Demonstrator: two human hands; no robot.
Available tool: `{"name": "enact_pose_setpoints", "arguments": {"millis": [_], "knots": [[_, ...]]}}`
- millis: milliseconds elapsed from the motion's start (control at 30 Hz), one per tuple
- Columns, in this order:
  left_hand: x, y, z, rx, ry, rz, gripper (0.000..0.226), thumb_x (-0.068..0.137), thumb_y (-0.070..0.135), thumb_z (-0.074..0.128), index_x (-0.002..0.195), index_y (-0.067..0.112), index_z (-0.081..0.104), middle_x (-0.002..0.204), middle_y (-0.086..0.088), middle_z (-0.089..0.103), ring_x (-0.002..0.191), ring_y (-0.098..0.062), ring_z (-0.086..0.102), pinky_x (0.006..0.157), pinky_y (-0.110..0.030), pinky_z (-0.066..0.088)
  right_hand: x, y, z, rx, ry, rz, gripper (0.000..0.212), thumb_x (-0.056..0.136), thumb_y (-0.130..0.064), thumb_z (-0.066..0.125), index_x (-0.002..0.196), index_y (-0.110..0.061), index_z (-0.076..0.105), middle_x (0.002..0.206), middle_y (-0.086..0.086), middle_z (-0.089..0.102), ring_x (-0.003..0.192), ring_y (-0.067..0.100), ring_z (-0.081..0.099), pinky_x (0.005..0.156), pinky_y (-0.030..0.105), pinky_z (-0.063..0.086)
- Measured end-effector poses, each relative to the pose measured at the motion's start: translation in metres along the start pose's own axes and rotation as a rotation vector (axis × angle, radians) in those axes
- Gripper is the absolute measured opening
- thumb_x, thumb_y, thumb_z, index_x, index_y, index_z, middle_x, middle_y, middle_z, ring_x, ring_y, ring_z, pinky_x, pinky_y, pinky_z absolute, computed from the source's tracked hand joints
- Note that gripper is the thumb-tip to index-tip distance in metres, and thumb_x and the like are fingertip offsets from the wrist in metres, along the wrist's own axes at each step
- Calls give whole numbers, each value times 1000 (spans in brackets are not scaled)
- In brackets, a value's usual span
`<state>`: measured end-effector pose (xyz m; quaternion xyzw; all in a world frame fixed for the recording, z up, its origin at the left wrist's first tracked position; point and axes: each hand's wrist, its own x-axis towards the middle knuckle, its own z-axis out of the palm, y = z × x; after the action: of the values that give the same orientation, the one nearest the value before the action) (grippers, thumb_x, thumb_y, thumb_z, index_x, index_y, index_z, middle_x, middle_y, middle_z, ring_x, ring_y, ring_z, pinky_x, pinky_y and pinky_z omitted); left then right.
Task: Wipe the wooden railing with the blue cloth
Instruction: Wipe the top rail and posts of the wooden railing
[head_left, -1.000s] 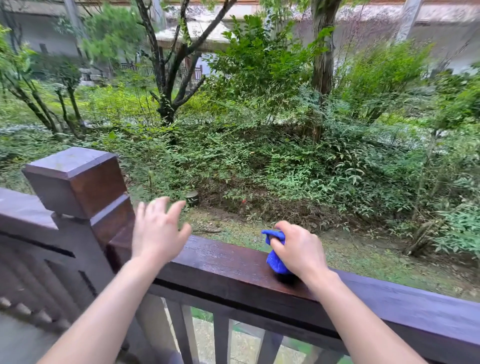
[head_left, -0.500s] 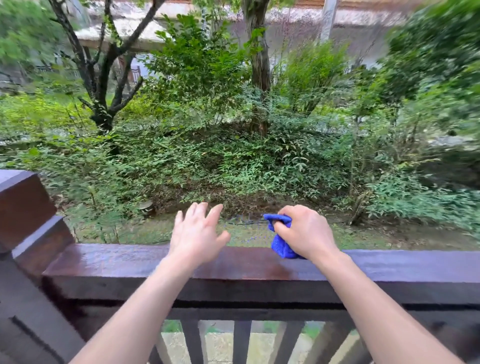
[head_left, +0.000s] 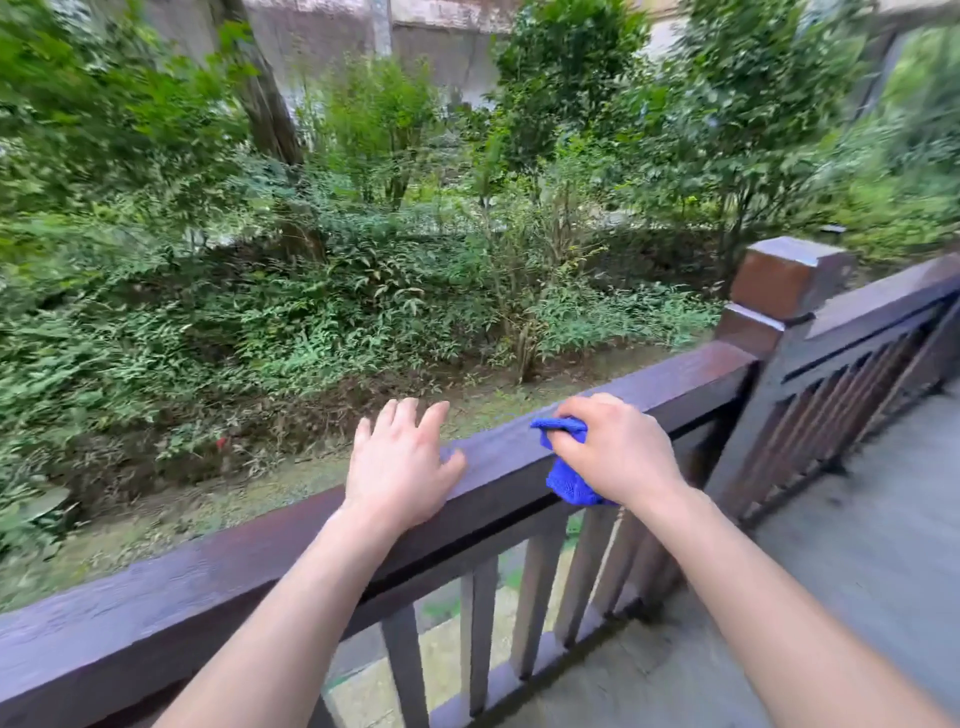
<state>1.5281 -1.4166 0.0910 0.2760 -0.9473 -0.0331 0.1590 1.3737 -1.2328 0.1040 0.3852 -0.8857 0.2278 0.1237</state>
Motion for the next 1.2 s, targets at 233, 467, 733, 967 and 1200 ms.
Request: {"name": "enact_pose_setpoints", "arguments": {"millis": [233, 467, 733, 967, 1200], "knots": [[22, 103, 15, -70, -28, 213, 60, 90, 50, 47, 144, 25, 41, 136, -6, 50, 131, -28, 44, 109, -46, 38, -33, 88, -43, -72, 59, 199, 26, 73, -53, 46, 88, -37, 60, 82, -8, 55, 79, 24, 61, 65, 33, 47], [47, 237, 49, -162, -124, 359, 55, 93, 47, 48, 142, 23, 41, 136, -7, 50, 128, -31, 46, 102, -45, 45, -55, 202, -81, -102, 101, 355, 26, 73, -53, 47, 91, -38, 60, 83, -9, 56, 78, 24, 61, 65, 33, 49], [72, 397, 93, -217, -183, 472, 58, 93, 47, 49, 145, 27, 38, 136, -6, 48, 124, -32, 50, 99, -46, 48, -79, 340, -129, -151, 90, 446, 23, 78, -47, 55, 93, -32, 64, 90, -4, 61, 87, 29, 63, 70, 36, 50], [90, 507, 130, -239, -263, 575, 53, 92, 44, 47, 142, 26, 39, 132, -7, 50, 120, -32, 52, 92, -43, 49, -102, 444, -163, -146, 137, 589, 34, 69, -56, 43, 93, -38, 59, 88, -10, 57, 82, 24, 60, 62, 31, 40], [135, 595, 180, -265, -329, 678, 53, 91, 45, 45, 141, 28, 40, 131, -5, 50, 121, -30, 52, 93, -43, 48, -98, 535, -167, -198, 129, 709, 32, 72, -54, 48, 95, -36, 61, 91, -8, 60, 86, 24, 63, 64, 31, 41]]}}
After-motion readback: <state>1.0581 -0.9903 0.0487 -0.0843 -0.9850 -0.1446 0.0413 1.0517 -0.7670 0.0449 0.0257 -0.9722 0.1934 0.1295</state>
